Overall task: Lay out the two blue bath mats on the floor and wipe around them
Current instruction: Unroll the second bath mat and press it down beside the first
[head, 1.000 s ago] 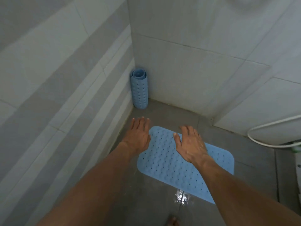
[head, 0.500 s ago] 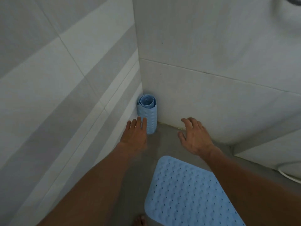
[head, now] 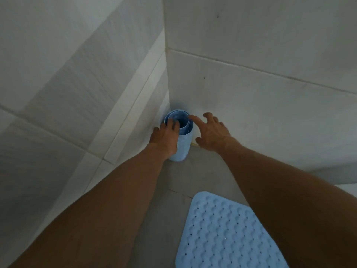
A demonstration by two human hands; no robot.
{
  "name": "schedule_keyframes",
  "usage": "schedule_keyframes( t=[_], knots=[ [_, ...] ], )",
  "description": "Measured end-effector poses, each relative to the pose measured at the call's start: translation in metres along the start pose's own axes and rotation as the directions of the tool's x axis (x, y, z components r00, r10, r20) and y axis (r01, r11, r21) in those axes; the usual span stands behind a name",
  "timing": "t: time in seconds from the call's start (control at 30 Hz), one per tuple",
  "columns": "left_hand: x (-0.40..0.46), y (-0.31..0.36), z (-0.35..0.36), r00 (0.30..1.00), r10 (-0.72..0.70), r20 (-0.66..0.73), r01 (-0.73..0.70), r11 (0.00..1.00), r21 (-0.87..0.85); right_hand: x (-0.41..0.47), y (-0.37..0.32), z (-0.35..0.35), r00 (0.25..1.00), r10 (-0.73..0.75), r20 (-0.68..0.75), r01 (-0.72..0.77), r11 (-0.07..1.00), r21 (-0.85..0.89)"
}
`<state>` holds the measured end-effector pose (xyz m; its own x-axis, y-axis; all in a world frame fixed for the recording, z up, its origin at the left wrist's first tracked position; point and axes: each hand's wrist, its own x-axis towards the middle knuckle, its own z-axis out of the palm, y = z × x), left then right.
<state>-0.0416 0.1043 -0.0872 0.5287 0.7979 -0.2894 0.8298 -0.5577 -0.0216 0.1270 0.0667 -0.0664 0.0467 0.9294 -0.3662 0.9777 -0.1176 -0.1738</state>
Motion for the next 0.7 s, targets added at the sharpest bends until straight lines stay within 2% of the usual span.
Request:
schedule_keyframes(
  t=[0.07, 0.17, 0.27, 0.43, 0.6, 0.67, 0.7],
  knots=[
    [0.008, -0.002, 0.009, 1.000, -0.005, 0.014, 0.006, 0.999, -0.051, 0.014, -0.003, 0.004, 0.999, -0.018, 0.043, 0.020, 0.998, -0.065],
    [0.012, 0.000, 0.024, 0.998, -0.028, -0.057, 0.014, 0.970, -0.242, 0.026, -0.007, 0.010, 0.996, 0.018, 0.085, -0.006, 0.990, -0.141],
    [0.009, 0.010, 0.032, 0.996, 0.029, -0.090, -0.058, 0.939, -0.339, 0.024, -0.002, 0.020, 0.997, 0.032, 0.069, -0.021, 0.988, -0.152],
    [-0.003, 0.025, 0.031, 0.989, 0.119, -0.091, -0.140, 0.948, -0.285, -0.005, 0.025, 0.037, 1.000, -0.023, 0.016, 0.023, 0.999, 0.030],
    [-0.024, 0.054, 0.020, 0.940, 0.199, -0.278, -0.265, 0.938, -0.224, -0.047, 0.063, 0.028, 0.997, -0.003, -0.071, 0.022, 0.961, 0.275],
    [-0.037, 0.074, 0.012, 0.934, 0.165, -0.317, -0.252, 0.932, -0.259, -0.073, 0.081, 0.016, 0.995, -0.019, -0.101, 0.049, 0.953, 0.300],
    [-0.043, 0.085, 0.007, 0.940, 0.123, -0.317, -0.232, 0.914, -0.332, -0.089, 0.091, 0.010, 0.993, -0.032, -0.110, 0.065, 0.950, 0.305]
  ],
)
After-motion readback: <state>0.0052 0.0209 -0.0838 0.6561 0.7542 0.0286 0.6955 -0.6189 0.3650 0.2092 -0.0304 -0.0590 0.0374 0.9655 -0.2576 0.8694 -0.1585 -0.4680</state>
